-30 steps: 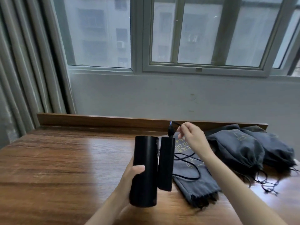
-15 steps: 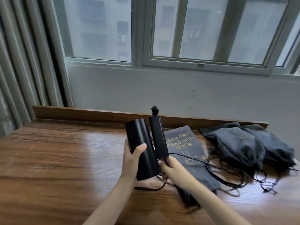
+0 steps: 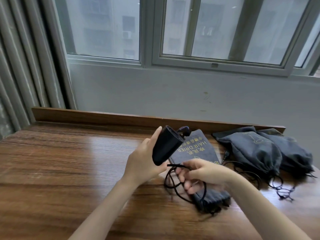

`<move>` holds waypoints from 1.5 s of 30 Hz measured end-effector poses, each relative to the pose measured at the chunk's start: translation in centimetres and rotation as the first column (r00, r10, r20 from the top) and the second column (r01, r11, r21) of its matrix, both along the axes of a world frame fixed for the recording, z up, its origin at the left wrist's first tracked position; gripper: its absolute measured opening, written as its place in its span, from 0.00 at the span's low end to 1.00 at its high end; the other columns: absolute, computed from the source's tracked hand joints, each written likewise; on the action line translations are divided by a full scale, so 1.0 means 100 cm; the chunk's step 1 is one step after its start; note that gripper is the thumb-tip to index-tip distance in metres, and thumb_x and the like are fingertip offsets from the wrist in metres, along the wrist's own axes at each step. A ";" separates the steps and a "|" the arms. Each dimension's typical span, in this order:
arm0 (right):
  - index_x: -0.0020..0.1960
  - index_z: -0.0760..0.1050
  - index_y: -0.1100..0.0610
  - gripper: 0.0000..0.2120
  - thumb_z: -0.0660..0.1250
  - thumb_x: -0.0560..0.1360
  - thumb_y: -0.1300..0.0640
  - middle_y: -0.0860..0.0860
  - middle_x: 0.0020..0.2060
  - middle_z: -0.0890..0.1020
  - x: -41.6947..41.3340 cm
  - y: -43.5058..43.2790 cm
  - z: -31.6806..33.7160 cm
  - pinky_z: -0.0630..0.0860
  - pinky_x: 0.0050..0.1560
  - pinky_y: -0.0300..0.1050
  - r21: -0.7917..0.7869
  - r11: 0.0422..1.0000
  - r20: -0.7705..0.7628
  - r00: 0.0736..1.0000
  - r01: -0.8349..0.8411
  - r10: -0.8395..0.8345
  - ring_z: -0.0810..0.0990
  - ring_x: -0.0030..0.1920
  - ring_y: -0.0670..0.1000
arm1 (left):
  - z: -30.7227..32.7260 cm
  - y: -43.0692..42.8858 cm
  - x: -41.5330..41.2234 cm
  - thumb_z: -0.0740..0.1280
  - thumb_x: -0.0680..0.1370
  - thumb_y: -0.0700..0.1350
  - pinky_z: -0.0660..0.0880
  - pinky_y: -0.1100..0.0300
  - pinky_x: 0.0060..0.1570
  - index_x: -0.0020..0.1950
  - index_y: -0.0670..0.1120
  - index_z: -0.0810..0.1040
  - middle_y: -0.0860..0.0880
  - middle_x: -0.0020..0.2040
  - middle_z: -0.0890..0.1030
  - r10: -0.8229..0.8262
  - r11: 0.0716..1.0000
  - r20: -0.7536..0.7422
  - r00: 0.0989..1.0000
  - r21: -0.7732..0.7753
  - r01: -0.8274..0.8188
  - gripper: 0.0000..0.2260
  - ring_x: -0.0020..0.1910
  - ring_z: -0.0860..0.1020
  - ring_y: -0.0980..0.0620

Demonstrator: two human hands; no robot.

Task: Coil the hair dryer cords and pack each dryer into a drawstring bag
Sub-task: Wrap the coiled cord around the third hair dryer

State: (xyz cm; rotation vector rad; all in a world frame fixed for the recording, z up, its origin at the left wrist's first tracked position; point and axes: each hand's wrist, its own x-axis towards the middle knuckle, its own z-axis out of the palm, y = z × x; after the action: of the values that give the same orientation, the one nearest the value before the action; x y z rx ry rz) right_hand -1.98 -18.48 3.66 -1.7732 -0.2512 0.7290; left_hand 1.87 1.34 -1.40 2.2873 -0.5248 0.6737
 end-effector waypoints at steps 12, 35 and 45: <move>0.33 0.78 0.50 0.08 0.71 0.71 0.54 0.44 0.22 0.77 0.051 -0.010 0.038 0.68 0.30 0.31 -0.110 0.936 0.850 0.519 0.334 -0.086 0.72 0.24 0.40 | -0.007 0.024 0.000 0.70 0.62 0.58 0.76 0.64 0.48 0.64 0.66 0.68 0.59 0.58 0.78 -0.676 0.691 -0.395 0.622 -0.633 0.349 0.30 0.57 0.78 0.55; 0.54 0.78 0.52 0.09 0.65 0.76 0.52 0.42 0.36 0.78 0.030 0.043 0.007 0.65 0.34 0.28 -0.642 0.764 0.668 0.530 0.056 0.523 0.74 0.34 0.38 | -0.010 0.029 0.005 0.70 0.66 0.50 0.75 0.69 0.50 0.71 0.55 0.61 0.58 0.59 0.75 -0.046 0.696 -0.138 0.989 -0.715 -0.067 0.35 0.54 0.75 0.63; 0.31 0.75 0.37 0.09 0.73 0.65 0.47 0.33 0.34 0.79 0.032 0.002 0.072 0.72 0.36 0.32 -0.506 0.842 0.810 0.439 0.187 0.389 0.78 0.37 0.38 | 0.017 0.035 0.004 0.70 0.65 0.53 0.75 0.62 0.51 0.67 0.67 0.63 0.58 0.60 0.77 -0.596 0.782 -0.371 0.712 -0.470 0.410 0.32 0.58 0.77 0.55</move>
State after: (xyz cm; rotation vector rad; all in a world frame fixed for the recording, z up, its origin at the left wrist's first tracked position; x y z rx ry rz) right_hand 1.19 -18.23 10.85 -2.6038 -0.9837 -0.2348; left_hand 2.26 4.86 0.25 1.7393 -0.6778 -0.1200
